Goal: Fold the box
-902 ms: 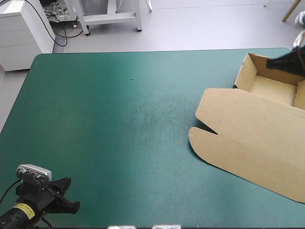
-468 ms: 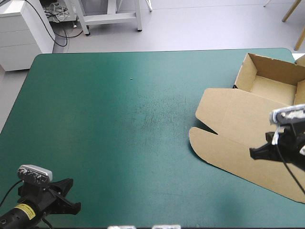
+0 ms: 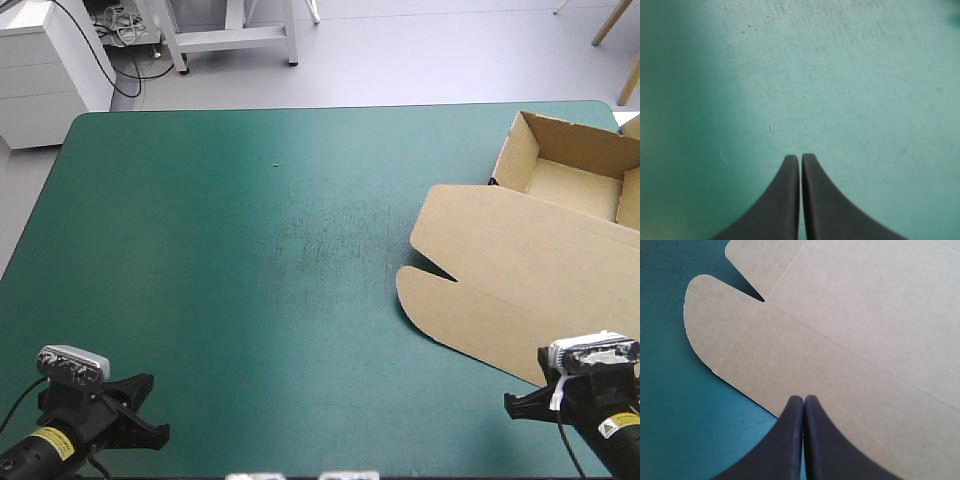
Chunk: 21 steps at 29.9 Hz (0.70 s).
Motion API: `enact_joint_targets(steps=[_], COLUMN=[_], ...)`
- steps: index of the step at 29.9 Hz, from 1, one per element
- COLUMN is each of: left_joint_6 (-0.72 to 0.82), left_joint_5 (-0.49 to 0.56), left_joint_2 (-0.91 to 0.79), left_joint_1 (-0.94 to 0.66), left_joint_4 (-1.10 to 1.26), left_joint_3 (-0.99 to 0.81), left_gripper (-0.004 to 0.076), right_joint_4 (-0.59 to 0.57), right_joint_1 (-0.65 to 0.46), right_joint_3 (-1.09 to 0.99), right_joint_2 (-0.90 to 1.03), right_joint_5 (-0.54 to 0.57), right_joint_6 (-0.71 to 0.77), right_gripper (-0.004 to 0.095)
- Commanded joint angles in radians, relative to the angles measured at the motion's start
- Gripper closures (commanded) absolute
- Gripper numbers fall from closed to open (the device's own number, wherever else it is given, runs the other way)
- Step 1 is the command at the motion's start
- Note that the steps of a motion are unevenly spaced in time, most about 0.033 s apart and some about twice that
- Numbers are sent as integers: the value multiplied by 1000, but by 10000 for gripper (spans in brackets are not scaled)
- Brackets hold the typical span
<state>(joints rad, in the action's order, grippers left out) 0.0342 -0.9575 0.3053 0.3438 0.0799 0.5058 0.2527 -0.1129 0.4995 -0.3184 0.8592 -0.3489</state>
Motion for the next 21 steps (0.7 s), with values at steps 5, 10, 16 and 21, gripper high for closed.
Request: enact_joint_targets(steps=[5,10,16,21], left_joint_6=[10,10,10,10], left_joint_5=[57,53,53,53], left_joint_2=[12,14,14,14], left_joint_1=[9,9,9,9], left_joint_4=[18,18,18,18], left_joint_3=[23,23,23,23], left_gripper=[731,731,731,731], right_joint_4=[13,15,15,15], right_joint_1=[2,2,2,2], right_joint_3=[-8,-8,-8,-8], right_joint_2=[43,43,43,43], right_joint_5=[-94,-94,-109,-109], right_joint_6=[-5,-3,-3,-3], right_gripper=[928,928,928,928])
